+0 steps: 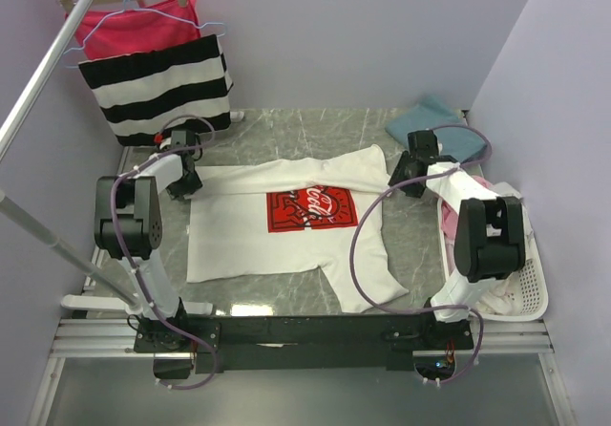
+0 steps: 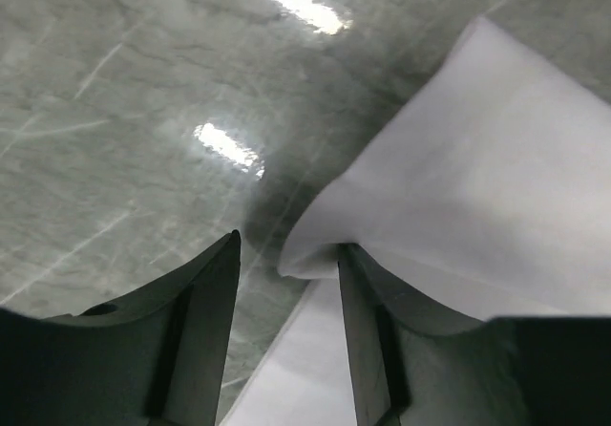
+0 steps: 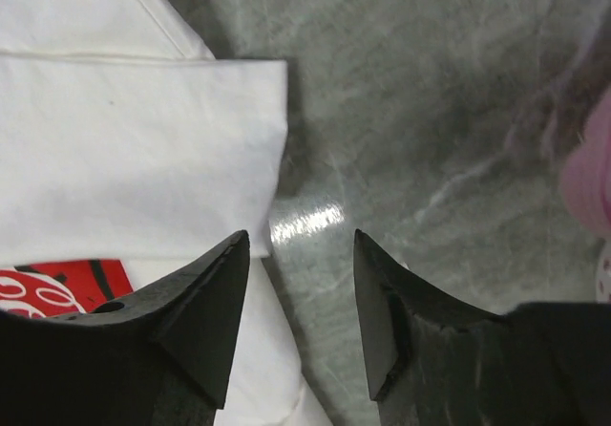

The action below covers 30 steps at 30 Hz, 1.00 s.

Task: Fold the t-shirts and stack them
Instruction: Fold the flattened tshirt in 1/3 of the way

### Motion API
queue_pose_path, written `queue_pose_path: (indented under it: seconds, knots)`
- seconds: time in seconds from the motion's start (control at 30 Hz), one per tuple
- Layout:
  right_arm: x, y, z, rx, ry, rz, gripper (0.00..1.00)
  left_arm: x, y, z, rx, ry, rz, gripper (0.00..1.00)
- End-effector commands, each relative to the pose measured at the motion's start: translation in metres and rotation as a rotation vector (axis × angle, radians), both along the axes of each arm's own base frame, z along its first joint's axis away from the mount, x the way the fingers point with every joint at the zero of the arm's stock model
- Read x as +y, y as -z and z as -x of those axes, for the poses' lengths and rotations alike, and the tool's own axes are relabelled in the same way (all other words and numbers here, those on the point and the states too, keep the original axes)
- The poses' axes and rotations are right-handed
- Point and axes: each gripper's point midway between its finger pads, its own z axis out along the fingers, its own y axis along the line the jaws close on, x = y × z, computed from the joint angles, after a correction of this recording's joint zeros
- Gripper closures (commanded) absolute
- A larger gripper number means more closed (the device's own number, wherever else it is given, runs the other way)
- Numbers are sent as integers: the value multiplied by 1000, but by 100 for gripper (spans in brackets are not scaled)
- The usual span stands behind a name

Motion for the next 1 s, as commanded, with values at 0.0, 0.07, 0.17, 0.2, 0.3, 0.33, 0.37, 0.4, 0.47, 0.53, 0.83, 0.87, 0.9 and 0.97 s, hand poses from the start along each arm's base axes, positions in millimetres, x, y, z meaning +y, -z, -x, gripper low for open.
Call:
queue_pose_path:
  seconds: [0.0,0.07,0.17,0.2,0.3,0.33,0.37,0.4,0.47,0.53,0.83,0.87,0.9,0.97]
  knots:
    - [-9,-42,-6,-134,40,24,44,12,-33,-2,-85,-54,-46,49]
    - [-8,-51,-21,-172,37,24,44,12,-59,-13,-172,-50,-42,47]
    - [-2,-56,-56,-222,16,7,44,-7,-96,-41,-334,34,44,44]
    - [-1,-55,-64,-221,11,4,44,-19,-104,-49,-375,84,97,43]
    - [13,-46,-98,-216,-45,-51,44,-56,-113,-73,-456,209,264,46]
    - [18,-41,-112,-217,-65,-70,44,-65,-101,-78,-436,233,307,48]
    - [24,-39,-119,-223,-93,-90,44,-68,-99,-84,-432,245,322,49]
    - [24,-39,-127,-235,-98,-97,44,-71,-83,-86,-398,248,336,51]
    - [28,-31,-144,-237,-122,-124,43,-73,-74,-93,-388,253,347,51]
    - [29,-22,-157,-208,-128,-140,44,-72,-59,-96,-361,248,347,51]
    - [37,4,-168,-137,-177,-193,44,-73,-27,-96,-299,251,350,51]
    - [36,8,-165,-112,-176,-198,46,-72,-24,-94,-289,251,349,51]
    - [37,10,-166,-110,-178,-207,52,-73,-20,-93,-278,251,353,53]
    - [35,8,-169,-122,-168,-208,83,-73,-14,-91,-268,245,353,62]
